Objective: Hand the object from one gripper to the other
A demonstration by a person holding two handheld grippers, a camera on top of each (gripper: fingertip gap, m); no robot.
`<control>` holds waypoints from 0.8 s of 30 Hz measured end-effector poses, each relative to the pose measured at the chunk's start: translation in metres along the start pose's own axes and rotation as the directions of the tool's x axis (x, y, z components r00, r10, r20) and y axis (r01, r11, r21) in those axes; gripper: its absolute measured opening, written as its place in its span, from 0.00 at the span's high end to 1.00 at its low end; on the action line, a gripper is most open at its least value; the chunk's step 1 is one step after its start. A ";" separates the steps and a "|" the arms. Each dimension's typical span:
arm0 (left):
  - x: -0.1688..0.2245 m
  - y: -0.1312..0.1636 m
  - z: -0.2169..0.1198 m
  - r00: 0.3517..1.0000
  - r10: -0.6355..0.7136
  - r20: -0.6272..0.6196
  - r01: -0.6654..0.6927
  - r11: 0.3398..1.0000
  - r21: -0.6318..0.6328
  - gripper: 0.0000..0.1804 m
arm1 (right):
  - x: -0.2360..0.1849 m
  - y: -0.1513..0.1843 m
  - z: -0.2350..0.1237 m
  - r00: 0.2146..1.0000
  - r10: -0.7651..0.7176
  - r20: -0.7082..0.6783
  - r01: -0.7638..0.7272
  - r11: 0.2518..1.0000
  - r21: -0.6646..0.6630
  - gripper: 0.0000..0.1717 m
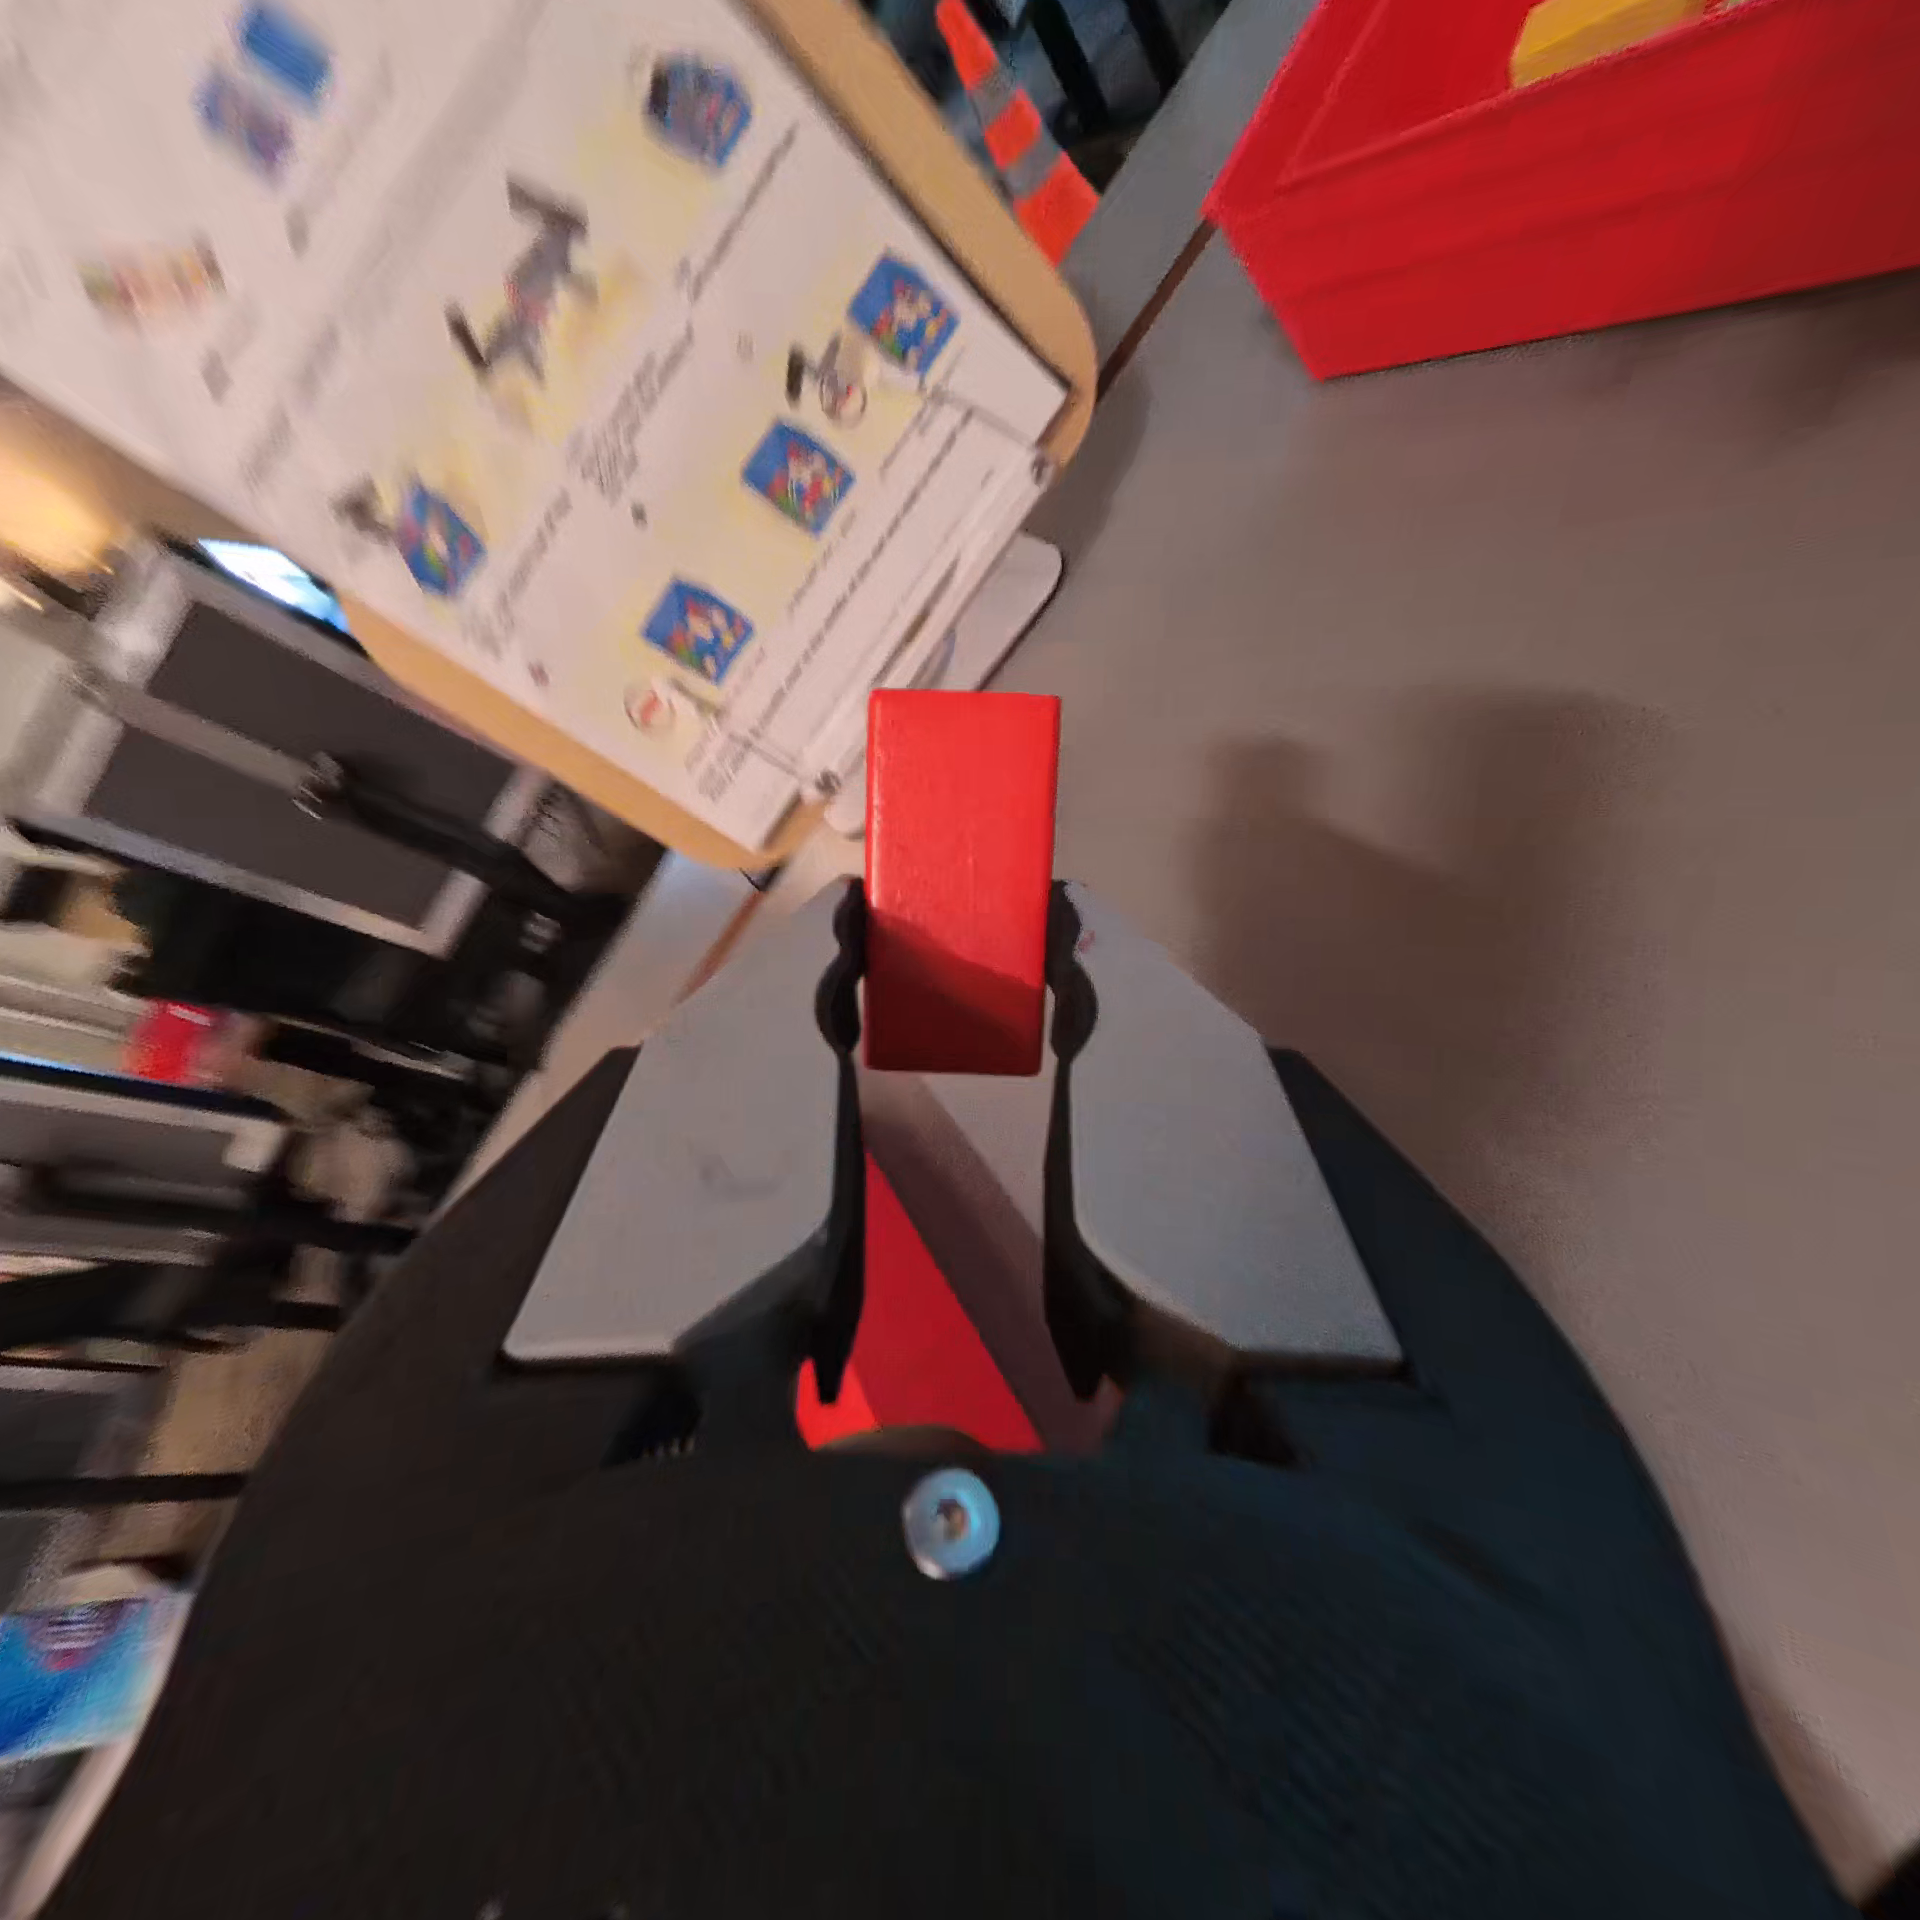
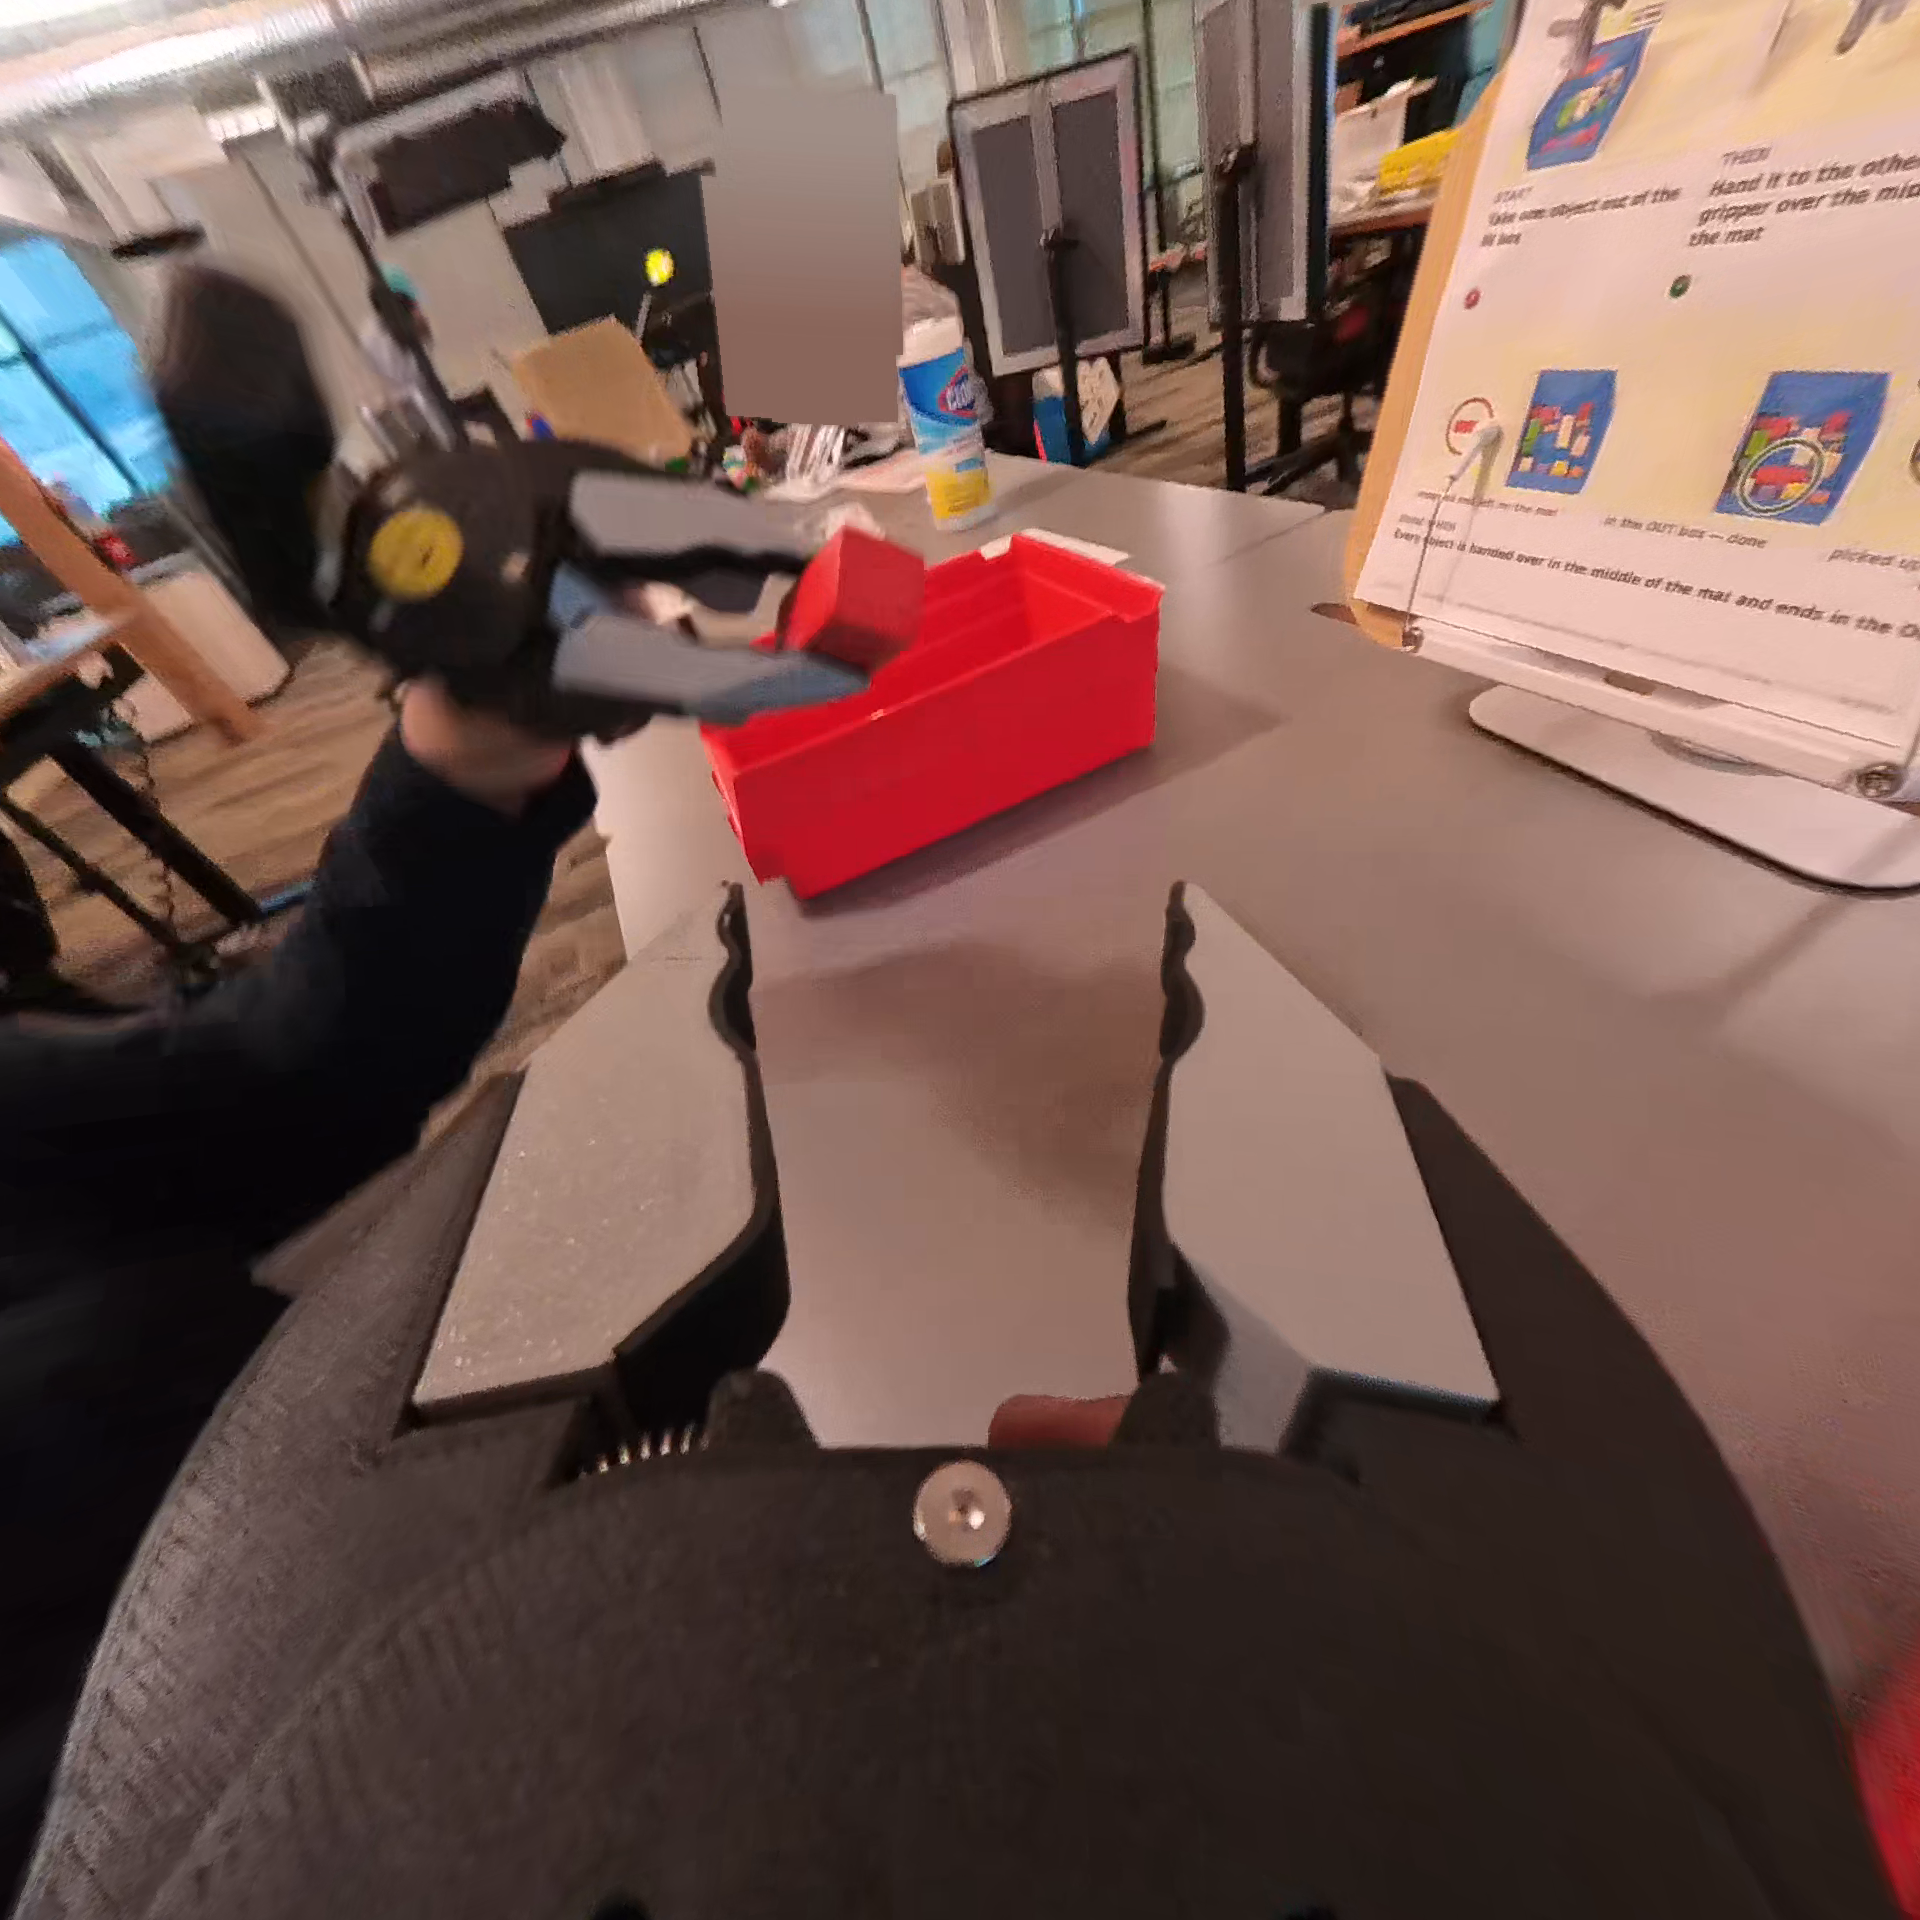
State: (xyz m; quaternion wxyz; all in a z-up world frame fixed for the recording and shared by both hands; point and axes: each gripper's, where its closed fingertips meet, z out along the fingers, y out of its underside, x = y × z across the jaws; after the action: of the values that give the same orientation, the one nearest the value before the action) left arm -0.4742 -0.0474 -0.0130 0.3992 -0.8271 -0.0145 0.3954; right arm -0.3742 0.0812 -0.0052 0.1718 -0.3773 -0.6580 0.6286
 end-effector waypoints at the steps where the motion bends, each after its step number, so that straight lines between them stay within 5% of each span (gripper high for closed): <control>1: 0.012 -0.010 -0.003 0.996 0.068 0.053 -0.069 0.998 0.016 0.83 | -0.001 -0.001 0.006 1.000 0.017 -0.012 -0.016 1.000 0.026 0.54; 8: 0.106 -0.068 -0.015 0.981 0.189 0.039 -0.192 0.941 0.279 0.83 | -0.033 0.016 0.033 0.992 0.074 0.101 -0.074 0.997 0.001 0.55; 11: 0.120 -0.074 -0.011 0.976 0.214 0.041 -0.216 0.931 0.295 0.83 | -0.052 0.036 0.043 0.977 0.074 0.199 -0.056 0.994 -0.093 0.80; 14: 0.122 -0.065 0.000 0.974 0.217 0.065 -0.227 0.940 0.253 0.83 | -0.041 0.045 0.050 0.990 0.027 0.140 -0.010 0.993 -0.120 0.80; 17: 0.132 -0.045 0.012 0.984 0.157 -0.079 -0.140 0.973 0.183 0.81 | -0.022 0.047 0.049 0.998 -0.001 0.058 0.009 0.991 -0.130 0.80; 20: 0.108 -0.034 0.009 0.992 0.023 -0.123 -0.005 0.989 0.146 0.75 | 0.015 0.029 0.019 0.994 -0.048 -0.095 0.039 0.995 -0.094 0.80; 24: 0.071 -0.015 0.001 0.976 -0.168 -0.140 0.186 0.975 0.124 0.76 | 0.095 0.012 -0.075 0.915 -0.071 -0.396 0.024 0.992 -0.122 0.80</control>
State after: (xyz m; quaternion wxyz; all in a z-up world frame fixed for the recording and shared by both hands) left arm -0.4223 -0.0127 -0.0490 0.4884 -0.8172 -0.0353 0.3041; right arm -0.3811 0.2004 -0.0292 0.2960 -0.4909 -0.6528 0.4952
